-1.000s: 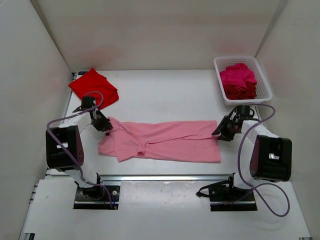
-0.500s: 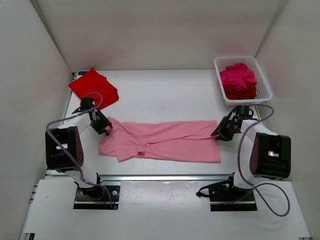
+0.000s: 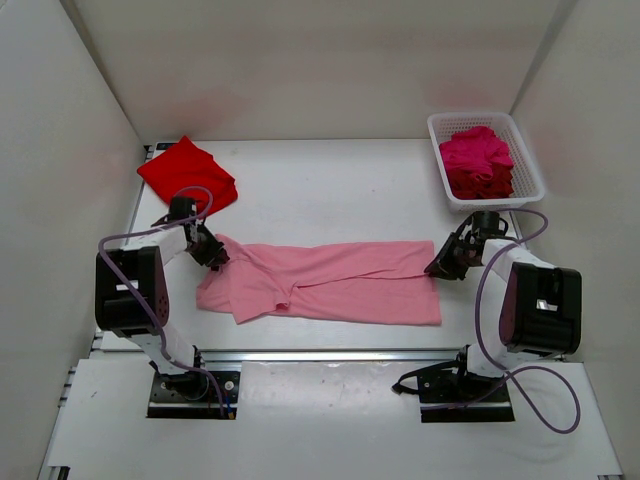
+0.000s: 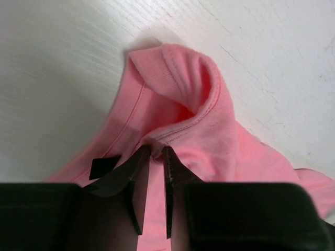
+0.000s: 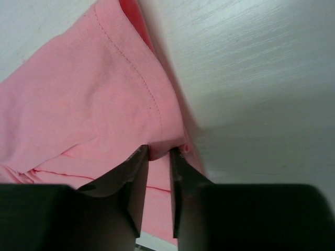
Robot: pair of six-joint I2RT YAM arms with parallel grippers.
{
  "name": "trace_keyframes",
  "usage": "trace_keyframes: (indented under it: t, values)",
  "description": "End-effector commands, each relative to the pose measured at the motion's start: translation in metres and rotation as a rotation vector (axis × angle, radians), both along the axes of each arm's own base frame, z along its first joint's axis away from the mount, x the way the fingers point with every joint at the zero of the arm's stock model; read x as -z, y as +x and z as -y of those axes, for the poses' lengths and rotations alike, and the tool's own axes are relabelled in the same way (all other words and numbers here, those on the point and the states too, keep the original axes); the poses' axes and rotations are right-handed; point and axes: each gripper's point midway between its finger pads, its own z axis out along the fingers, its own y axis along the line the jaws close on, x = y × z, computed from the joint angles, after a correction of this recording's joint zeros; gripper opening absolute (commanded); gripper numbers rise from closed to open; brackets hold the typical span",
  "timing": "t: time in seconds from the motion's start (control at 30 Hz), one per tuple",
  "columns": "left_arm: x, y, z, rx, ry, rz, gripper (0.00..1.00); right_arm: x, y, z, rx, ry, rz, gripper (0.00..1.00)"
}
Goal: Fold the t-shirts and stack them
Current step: Fold the 1/3-folded T-shirt at the center of the board.
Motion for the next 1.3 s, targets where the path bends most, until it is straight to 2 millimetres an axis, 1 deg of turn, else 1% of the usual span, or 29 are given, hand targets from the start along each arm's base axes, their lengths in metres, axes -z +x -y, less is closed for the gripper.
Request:
trace_keyframes:
  t: [0.0, 0.03, 0.07, 0.1, 0.13, 0.2, 0.27, 0.33, 0.37, 0.4, 0.47, 0.5, 0.53, 0.57, 0.7, 0.73, 0.77, 0.8, 0.83, 0.87, 0.9, 0.97, 1.0, 1.03, 1.07, 1.1, 1.13, 1.17, 1.27]
  values:
    - [0.002, 0.002, 0.004, 0.009, -0.020, 0.020, 0.27, -0.003, 0.010, 0.002, -0.007, -0.001, 0.042, 0.16]
    - [0.000, 0.004, 0.005, 0.005, -0.041, 0.034, 0.21, -0.002, 0.009, 0.001, -0.015, 0.004, 0.041, 0.13]
    - [0.001, 0.003, 0.007, 0.004, -0.050, 0.035, 0.13, -0.005, 0.012, 0.001, -0.019, 0.006, 0.056, 0.09]
    - [0.001, 0.003, 0.004, -0.002, -0.047, 0.031, 0.09, -0.005, 0.010, -0.001, -0.015, 0.015, 0.041, 0.05]
    - [0.000, 0.003, 0.005, -0.001, -0.040, 0.027, 0.00, -0.005, 0.011, 0.000, -0.014, 0.015, 0.041, 0.02]
    - [-0.006, 0.006, 0.003, -0.003, -0.035, 0.030, 0.00, -0.005, 0.011, 0.000, -0.013, 0.013, 0.048, 0.00]
    - [-0.021, 0.011, 0.004, 0.005, -0.054, 0.054, 0.00, -0.011, 0.015, 0.002, -0.023, 0.000, 0.067, 0.01]
    - [-0.034, 0.017, -0.002, -0.002, -0.054, 0.068, 0.00, -0.012, 0.013, 0.005, -0.022, -0.008, 0.063, 0.00]
    - [-0.042, 0.021, -0.007, -0.009, -0.048, 0.075, 0.00, -0.014, 0.012, 0.007, -0.022, -0.011, 0.068, 0.00]
    - [-0.045, 0.020, -0.007, 0.000, -0.046, 0.068, 0.00, -0.014, 0.011, 0.010, -0.017, -0.015, 0.064, 0.00]
    - [-0.056, 0.024, -0.015, -0.007, -0.044, 0.075, 0.00, -0.015, 0.008, 0.013, -0.017, -0.019, 0.065, 0.00]
    - [-0.054, 0.021, -0.015, -0.005, -0.045, 0.061, 0.00, -0.015, 0.004, 0.013, -0.020, -0.021, 0.056, 0.00]
    - [-0.057, 0.022, -0.020, -0.013, -0.041, 0.060, 0.00, -0.017, 0.006, 0.015, -0.024, -0.030, 0.068, 0.00]
    - [-0.056, 0.021, -0.023, -0.015, -0.034, 0.053, 0.00, -0.016, 0.002, 0.015, -0.028, -0.032, 0.053, 0.00]
    - [-0.048, 0.019, -0.031, -0.031, -0.002, 0.023, 0.00, -0.013, -0.004, 0.020, -0.024, -0.057, 0.045, 0.00]
    - [-0.044, 0.019, -0.030, -0.023, -0.001, 0.007, 0.00, -0.012, -0.005, 0.020, -0.029, -0.058, 0.046, 0.00]
    - [-0.037, 0.019, -0.033, -0.023, 0.021, -0.019, 0.00, -0.007, -0.010, 0.019, -0.031, -0.056, 0.025, 0.00]
    - [-0.030, 0.017, -0.034, -0.020, 0.038, -0.051, 0.00, -0.006, -0.009, 0.020, -0.029, -0.059, 0.022, 0.00]
    - [-0.027, 0.015, -0.035, -0.026, 0.046, -0.064, 0.00, -0.002, -0.013, 0.018, -0.039, -0.055, 0.003, 0.00]
    - [-0.022, 0.015, -0.034, -0.024, 0.041, -0.082, 0.02, -0.003, -0.012, 0.019, -0.035, -0.062, 0.006, 0.00]
    - [-0.019, 0.016, -0.034, -0.031, 0.039, -0.089, 0.05, 0.000, -0.011, 0.017, -0.040, -0.057, -0.002, 0.00]
    - [-0.019, 0.020, -0.032, -0.041, 0.019, -0.072, 0.22, -0.001, -0.011, 0.016, -0.048, -0.061, 0.003, 0.02]
    - [-0.022, 0.023, -0.030, -0.038, 0.017, -0.054, 0.30, -0.003, -0.008, 0.018, -0.038, -0.068, 0.013, 0.06]
    - [-0.025, 0.024, -0.027, -0.043, 0.004, -0.040, 0.35, -0.005, -0.007, 0.017, -0.045, -0.066, 0.021, 0.11]
    - [-0.031, 0.027, -0.027, -0.045, -0.005, -0.019, 0.41, -0.006, -0.007, 0.018, -0.044, -0.064, 0.025, 0.12]
    - [-0.036, 0.028, -0.024, -0.032, -0.006, -0.003, 0.46, -0.007, -0.007, 0.017, -0.048, -0.060, 0.022, 0.16]
    - [-0.040, 0.030, -0.021, -0.032, -0.012, 0.007, 0.51, -0.012, -0.003, 0.018, -0.048, -0.072, 0.036, 0.20]
    - [-0.041, 0.027, -0.022, -0.035, -0.009, 0.000, 0.53, -0.015, -0.004, 0.017, -0.062, -0.080, 0.039, 0.21]
    - [-0.067, 0.029, -0.016, -0.012, 0.018, 0.068, 0.55, -0.025, -0.002, 0.019, -0.070, -0.102, 0.049, 0.23]
